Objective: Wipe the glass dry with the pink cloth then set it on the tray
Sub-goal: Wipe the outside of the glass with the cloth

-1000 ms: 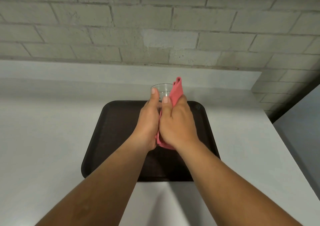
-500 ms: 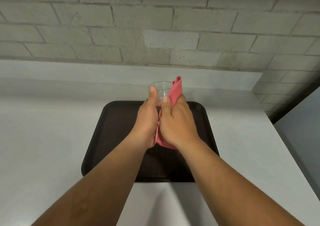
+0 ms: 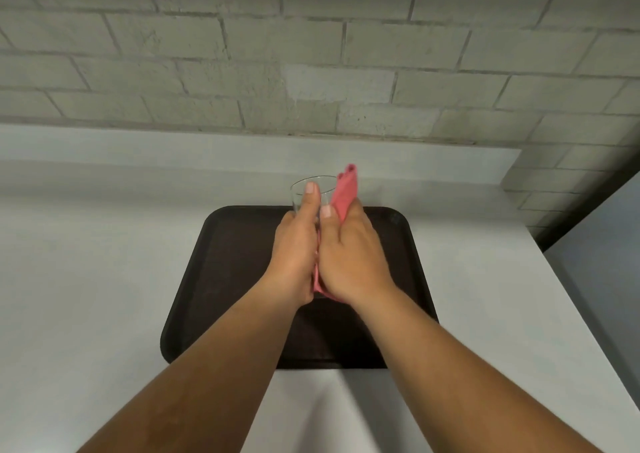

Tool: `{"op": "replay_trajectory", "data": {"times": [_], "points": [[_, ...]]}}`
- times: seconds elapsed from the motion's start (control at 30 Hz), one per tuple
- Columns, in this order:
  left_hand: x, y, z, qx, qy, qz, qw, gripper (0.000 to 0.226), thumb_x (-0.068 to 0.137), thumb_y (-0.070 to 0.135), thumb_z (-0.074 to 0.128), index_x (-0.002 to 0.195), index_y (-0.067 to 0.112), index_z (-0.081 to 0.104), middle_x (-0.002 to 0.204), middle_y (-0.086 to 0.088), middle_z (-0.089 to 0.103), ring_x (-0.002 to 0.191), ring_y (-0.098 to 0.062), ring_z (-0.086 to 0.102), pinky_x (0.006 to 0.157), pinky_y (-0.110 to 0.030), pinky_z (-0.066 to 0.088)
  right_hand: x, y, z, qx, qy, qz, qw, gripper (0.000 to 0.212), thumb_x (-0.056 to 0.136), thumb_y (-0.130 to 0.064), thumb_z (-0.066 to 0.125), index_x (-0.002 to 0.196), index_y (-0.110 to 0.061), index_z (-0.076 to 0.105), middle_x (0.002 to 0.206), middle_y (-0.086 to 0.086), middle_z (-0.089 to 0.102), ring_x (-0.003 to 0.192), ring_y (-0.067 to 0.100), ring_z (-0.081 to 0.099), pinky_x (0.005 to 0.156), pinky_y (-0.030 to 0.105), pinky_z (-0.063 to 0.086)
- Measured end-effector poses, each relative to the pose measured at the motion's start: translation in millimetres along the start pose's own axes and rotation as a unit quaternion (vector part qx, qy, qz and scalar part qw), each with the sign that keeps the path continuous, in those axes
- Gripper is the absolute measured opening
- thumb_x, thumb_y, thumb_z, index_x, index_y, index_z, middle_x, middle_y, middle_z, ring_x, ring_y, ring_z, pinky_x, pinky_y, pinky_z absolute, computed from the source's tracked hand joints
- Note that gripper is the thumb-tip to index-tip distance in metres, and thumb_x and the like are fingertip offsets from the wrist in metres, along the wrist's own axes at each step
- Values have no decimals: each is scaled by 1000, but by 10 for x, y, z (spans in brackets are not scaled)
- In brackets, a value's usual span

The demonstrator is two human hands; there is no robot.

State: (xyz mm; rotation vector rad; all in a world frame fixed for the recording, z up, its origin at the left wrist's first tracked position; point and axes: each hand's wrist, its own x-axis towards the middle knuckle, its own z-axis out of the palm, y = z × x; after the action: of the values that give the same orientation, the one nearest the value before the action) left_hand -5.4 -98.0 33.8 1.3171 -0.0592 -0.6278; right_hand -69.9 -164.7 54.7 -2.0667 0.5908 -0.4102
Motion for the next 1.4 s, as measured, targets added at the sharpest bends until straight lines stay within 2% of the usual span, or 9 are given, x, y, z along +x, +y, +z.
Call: {"op": "replay_trajectory", "data": {"times": [0.1, 0.3, 0.53, 0.67, 0.83, 1.0, 1.1, 1.23, 1.4], "points": [[-52, 45, -14, -10, -21, 12, 1000, 77, 90, 78, 58, 132, 16, 75, 119, -12, 85, 112, -25, 82, 104, -47, 60, 30, -32, 3, 6, 5, -16, 1000, 59, 104, -60, 29, 149, -22, 41, 133, 0, 60, 109, 16, 62, 86, 33, 46], [-63, 23, -16, 19, -48, 52, 997, 63, 70, 87, 60, 88, 32, 86, 100, -6, 88, 98, -20, 85, 79, -32, 67, 270, -106, -152, 158, 8, 128, 979, 76, 103, -65, 21, 95, -12, 75, 89, 9, 79, 86, 25, 76, 88, 46, 58], [-30, 113, -51, -41, 10, -13, 999, 77, 82, 86, 58, 89, 11, 72, 70, -5, 81, 63, -22, 81, 57, -33, 63, 6, 12, -58, 104, -31, 91, 990, 60, 105, -60, 24, 128, -22, 65, 120, 5, 73, 112, 22, 70, 96, 38, 51], [-28, 131, -24, -23, 10, -17, 1000, 79, 89, 80, 57, 100, 5, 76, 80, -9, 79, 86, -28, 77, 91, -47, 61, -102, -36, 24, 31, -6, 9, 999, 59, 106, -56, 30, 154, -23, 37, 140, 0, 58, 117, 16, 61, 87, 29, 41], [-64, 114, -37, -5, -67, 4, 998, 68, 95, 78, 49, 115, 24, 86, 110, -9, 87, 109, -24, 82, 99, -45, 61, 155, -188, -104, 58, 34, 35, 997, 62, 103, -63, 29, 133, -16, 53, 117, 2, 68, 106, 23, 68, 89, 41, 52], [-109, 195, -24, 45, -68, 9, 997, 67, 90, 83, 50, 67, 31, 86, 70, 1, 83, 66, -14, 82, 57, -25, 63, 268, -60, -175, 251, -5, 171, 953, 66, 100, -69, 30, 103, -19, 73, 98, 12, 81, 92, 28, 78, 95, 52, 58], [-125, 189, -23, 81, -30, 21, 996, 70, 84, 83, 59, 64, 18, 77, 65, 2, 75, 58, -14, 74, 65, -30, 60, 258, 36, -96, 262, 7, 201, 944, 66, 100, -69, 30, 103, -19, 74, 97, 10, 81, 94, 29, 78, 97, 52, 57], [-120, 139, -13, 170, 52, 65, 982, 71, 96, 79, 53, 80, 11, 70, 64, 7, 70, 67, -11, 66, 78, -32, 52, 247, 59, -20, 192, 68, 166, 965, 72, 99, -69, 23, 115, -17, 70, 104, 7, 77, 98, 26, 73, 97, 51, 56], [-171, 73, 86, 133, -8, -11, 991, 71, 103, 77, 35, 143, 27, 67, 133, 2, 77, 125, -14, 69, 103, -35, 53, 256, 21, -9, 131, 109, 98, 980, 66, 104, -63, 22, 126, -18, 64, 95, -5, 73, 96, 16, 72, 91, 39, 56]]}}
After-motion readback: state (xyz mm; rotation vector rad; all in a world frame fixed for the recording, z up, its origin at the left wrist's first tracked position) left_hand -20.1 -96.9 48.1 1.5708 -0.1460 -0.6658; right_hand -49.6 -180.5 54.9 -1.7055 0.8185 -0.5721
